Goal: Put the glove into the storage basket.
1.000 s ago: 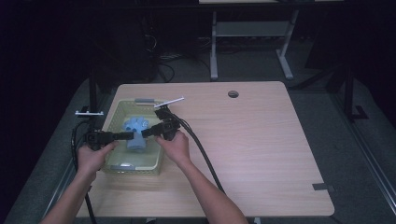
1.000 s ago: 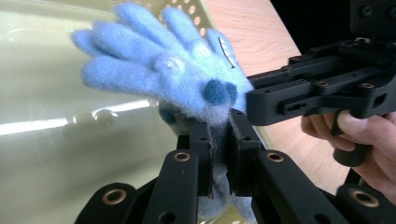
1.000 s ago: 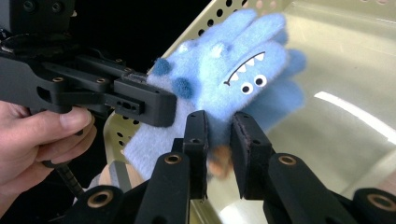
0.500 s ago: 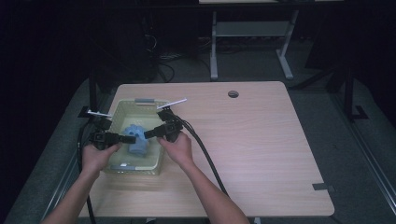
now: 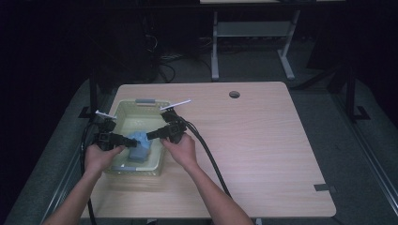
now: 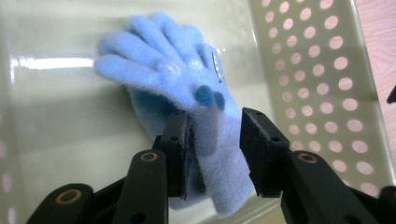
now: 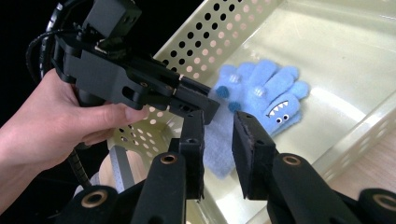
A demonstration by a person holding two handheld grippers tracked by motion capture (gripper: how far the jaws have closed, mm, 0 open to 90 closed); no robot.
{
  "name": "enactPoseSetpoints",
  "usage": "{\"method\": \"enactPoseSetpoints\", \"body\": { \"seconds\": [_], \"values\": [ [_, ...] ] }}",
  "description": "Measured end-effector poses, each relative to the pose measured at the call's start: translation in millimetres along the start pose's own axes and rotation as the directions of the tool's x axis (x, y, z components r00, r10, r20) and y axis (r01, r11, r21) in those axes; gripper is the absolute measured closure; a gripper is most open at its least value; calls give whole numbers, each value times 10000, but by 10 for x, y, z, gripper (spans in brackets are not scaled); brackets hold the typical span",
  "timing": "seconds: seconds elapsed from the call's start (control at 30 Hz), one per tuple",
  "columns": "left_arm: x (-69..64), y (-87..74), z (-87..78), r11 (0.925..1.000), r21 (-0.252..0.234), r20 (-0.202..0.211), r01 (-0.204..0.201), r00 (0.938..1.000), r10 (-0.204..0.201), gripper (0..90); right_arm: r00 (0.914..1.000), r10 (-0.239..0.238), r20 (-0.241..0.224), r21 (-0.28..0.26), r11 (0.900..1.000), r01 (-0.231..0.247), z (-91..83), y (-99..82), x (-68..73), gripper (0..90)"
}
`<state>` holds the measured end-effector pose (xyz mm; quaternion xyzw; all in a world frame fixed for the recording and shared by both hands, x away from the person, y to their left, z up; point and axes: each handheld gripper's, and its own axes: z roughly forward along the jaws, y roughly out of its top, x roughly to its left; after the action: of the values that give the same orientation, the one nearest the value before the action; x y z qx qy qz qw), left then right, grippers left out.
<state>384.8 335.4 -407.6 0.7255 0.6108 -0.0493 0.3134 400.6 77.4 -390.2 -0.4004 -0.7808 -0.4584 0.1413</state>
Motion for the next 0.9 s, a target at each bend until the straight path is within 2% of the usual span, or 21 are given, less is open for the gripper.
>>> {"method": "enactPoseSetpoints", "body": {
  "seconds": [0.17,0.27,0.37,0.5,0.63,0.73,0.77,0.8,0.9],
  "values": [
    [24,26,-80,9994,-359,-419,-20,9991,5,605,10000,-34,-29,-64,10000,34,-23,-3,23,734],
    [39,29,-117,9985,-554,-478,-24,9989,-2,633,10000,6,-7,-63,10000,-6,-52,-5,17,734],
    [18,24,-76,9994,-327,-329,-93,9994,82,678,10000,-27,8,-116,9999,27,-68,-10,4,734],
    [-22,33,7,9996,61,-425,-284,9987,286,706,10000,-18,32,-118,9999,18,-87,-17,-1,734],
    [-33,57,118,9973,670,-993,-303,9944,369,682,9999,104,8,-147,9998,-104,-111,-20,3,731],
    [-5,67,170,9957,910,-1116,-191,9933,293,680,10000,-33,-8,-173,9998,33,-132,-28,-5,730],
    [-6,67,175,9957,921,-1100,-125,9937,226,676,10000,-78,-5,-211,9997,78,-139,-31,-6,728],
    [-4,70,166,9959,880,-1080,-224,9936,318,672,10000,-30,-30,-213,9998,29,-149,-33,-3,728],
    [-15,77,107,9991,409,-874,-121,9961,156,642,10000,-29,-29,-268,9996,28,-191,-43,-11,720]
  ]
}}
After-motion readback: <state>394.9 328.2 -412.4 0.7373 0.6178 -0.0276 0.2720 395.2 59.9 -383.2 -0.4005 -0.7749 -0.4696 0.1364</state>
